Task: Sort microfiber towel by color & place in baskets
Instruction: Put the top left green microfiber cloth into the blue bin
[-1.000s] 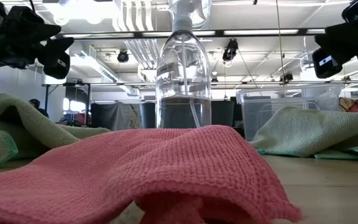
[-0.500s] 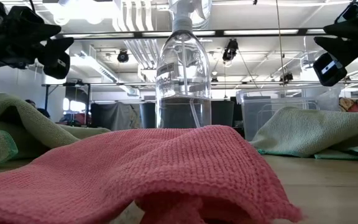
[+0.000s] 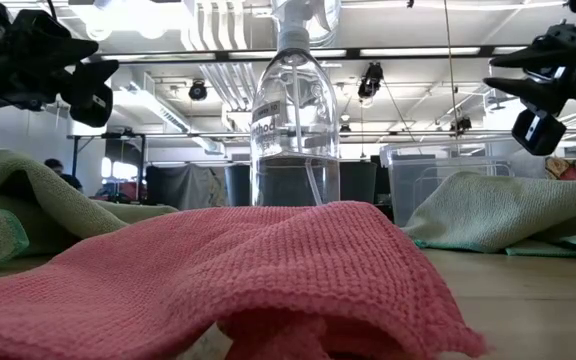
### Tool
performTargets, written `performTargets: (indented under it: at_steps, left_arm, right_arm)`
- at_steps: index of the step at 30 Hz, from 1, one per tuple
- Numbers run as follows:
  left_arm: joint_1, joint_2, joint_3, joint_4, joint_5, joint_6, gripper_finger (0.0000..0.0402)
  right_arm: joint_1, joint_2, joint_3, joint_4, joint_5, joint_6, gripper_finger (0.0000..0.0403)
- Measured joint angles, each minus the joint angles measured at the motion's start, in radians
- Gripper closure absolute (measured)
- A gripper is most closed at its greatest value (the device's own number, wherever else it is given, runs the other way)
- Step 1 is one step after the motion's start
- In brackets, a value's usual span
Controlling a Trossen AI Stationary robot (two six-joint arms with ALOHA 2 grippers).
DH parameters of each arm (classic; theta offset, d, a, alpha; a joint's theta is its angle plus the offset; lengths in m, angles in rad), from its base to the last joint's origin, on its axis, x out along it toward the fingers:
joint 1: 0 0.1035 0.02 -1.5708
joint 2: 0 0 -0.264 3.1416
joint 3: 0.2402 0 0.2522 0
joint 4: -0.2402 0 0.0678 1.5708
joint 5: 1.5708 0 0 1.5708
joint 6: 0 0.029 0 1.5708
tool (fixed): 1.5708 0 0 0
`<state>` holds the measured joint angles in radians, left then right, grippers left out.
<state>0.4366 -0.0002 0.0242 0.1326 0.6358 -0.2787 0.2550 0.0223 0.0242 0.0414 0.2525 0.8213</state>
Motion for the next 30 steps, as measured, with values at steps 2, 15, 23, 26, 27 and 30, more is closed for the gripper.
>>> performTargets:
  at_steps: [2, 15, 23, 26, 27, 30]
  left_arm:
    - [0.0, 0.0, 0.0, 0.001, -0.014, 0.005, 0.0274]
    - [0.0, 0.0, 0.0, 0.006, -0.17, 0.011, 0.0274]
    - [0.0, 0.0, 0.0, 0.117, -0.338, -0.002, 0.0274]
    - [0.0, 0.0, 0.0, 0.228, -0.34, -0.004, 0.0274]
    - [0.0, 0.0, 0.0, 0.266, -0.34, -0.004, 0.0274]
    - [0.0, 0.0, 0.0, 0.375, -0.34, -0.046, 0.0274]
  right_arm:
    - [0.0, 0.0, 0.0, 0.0, 0.011, 0.016, 0.0321]
    - [0.0, 0.0, 0.0, 0.003, 0.088, 0.034, 0.0321]
    - [0.0, 0.0, 0.001, 0.005, 0.173, 0.092, 0.0321]
    - [0.0, 0.0, 0.001, 0.005, 0.179, 0.128, 0.0321]
    - [0.0, 0.0, 0.001, 0.005, 0.18, 0.133, 0.0321]
    - [0.0, 0.0, 0.001, 0.013, 0.199, 0.147, 0.0321]
